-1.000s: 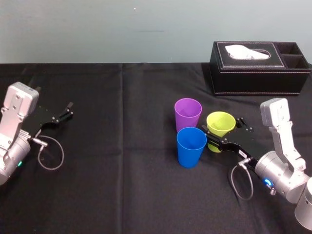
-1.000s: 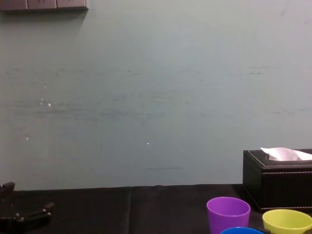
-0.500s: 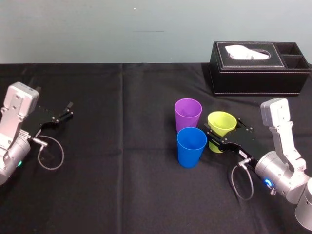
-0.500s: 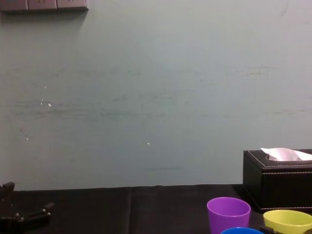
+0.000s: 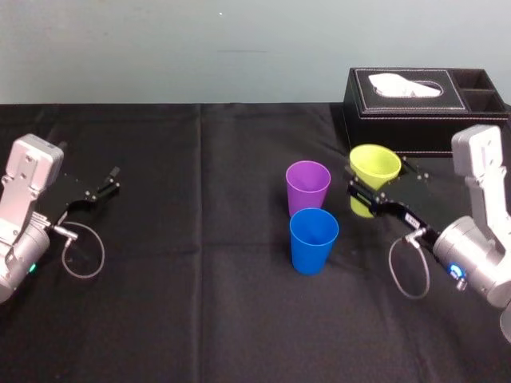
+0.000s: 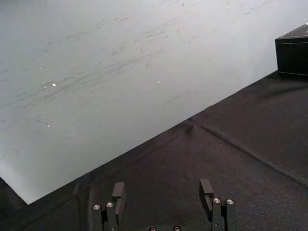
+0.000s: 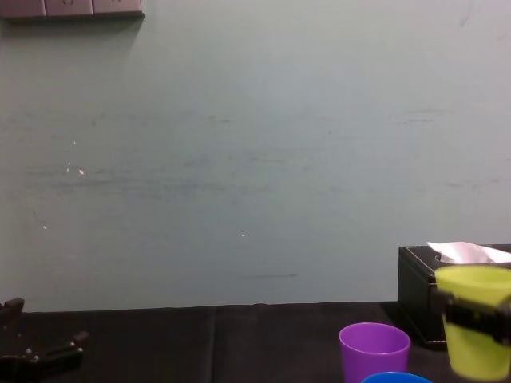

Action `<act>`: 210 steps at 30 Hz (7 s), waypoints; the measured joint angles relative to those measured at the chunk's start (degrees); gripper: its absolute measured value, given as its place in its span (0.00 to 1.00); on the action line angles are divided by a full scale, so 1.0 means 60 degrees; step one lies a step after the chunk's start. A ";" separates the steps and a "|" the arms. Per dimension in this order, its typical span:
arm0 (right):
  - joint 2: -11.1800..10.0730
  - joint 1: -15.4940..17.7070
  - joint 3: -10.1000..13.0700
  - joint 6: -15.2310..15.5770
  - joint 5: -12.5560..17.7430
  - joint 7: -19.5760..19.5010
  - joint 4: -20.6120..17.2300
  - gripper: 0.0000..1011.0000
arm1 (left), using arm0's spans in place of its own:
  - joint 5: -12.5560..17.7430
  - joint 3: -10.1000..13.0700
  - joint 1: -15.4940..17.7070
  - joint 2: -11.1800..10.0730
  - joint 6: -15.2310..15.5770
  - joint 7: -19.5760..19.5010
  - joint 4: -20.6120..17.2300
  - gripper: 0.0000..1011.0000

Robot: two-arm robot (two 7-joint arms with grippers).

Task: Stack the three plastic cups sequentially using one hand.

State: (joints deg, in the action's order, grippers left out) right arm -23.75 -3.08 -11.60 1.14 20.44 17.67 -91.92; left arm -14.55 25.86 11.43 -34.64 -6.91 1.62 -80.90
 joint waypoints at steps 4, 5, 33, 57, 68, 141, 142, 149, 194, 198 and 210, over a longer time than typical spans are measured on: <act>0.0010 -0.0256 0.0052 0.0060 0.0174 0.0237 -0.0104 0.73 | 0.0001 0.0000 0.0000 0.0000 0.0000 0.0000 0.0000 1.00; 0.0019 -0.0326 0.0048 0.0068 0.0209 0.0293 -0.0103 0.73 | 0.0001 0.0000 0.0000 0.0000 0.0000 0.0000 0.0000 1.00; 0.0434 -0.2453 -0.1265 -0.1056 0.0725 0.2001 0.2413 0.73 | 0.0001 0.0000 -0.0001 0.0000 0.0000 0.0000 0.0000 1.00; 0.0626 -0.2921 -0.1588 -0.1586 0.0857 0.2354 0.3557 0.73 | 0.0001 0.0000 0.0000 0.0000 0.0000 0.0000 0.0000 1.00; 0.0671 -0.2951 -0.1725 -0.1712 0.0648 0.2364 0.3733 0.73 | 0.0001 0.0000 0.0000 0.0000 0.0000 0.0001 0.0000 1.00; -0.2207 0.0938 0.0019 -0.1065 0.0218 0.1975 0.0005 0.99 | 0.0001 0.0000 0.0000 0.0000 0.0000 0.0000 0.0000 1.00; -0.2274 0.0974 0.0001 -0.1017 0.0194 0.2028 0.0002 0.99 | 0.0001 0.0000 0.0000 0.0000 0.0000 0.0000 0.0000 1.00; -0.2587 0.1274 -0.0095 -0.0971 0.0540 0.2685 0.0006 0.99 | 0.0001 0.0000 0.0001 0.0000 0.0000 0.0001 0.0000 1.00; -0.0935 -0.0516 -0.1878 -0.1883 0.0455 0.2851 0.1750 0.99 | 0.0001 0.0000 0.0000 0.0000 0.0000 0.0000 0.0000 1.00; -0.0825 -0.0610 -0.1908 -0.1940 0.0378 0.2783 0.1899 0.99 | 0.0001 0.0000 0.0000 0.0000 0.0000 0.0000 0.0000 1.00; -0.0548 -0.0726 -0.1830 -0.2216 0.0376 0.2710 0.2231 0.99 | 0.0001 0.0000 0.0001 0.0000 0.0000 0.0000 0.0000 1.00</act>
State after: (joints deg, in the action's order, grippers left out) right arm -27.04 -7.44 -22.58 -12.15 22.69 33.93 -78.54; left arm -14.55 25.86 11.44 -34.64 -6.91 1.62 -80.90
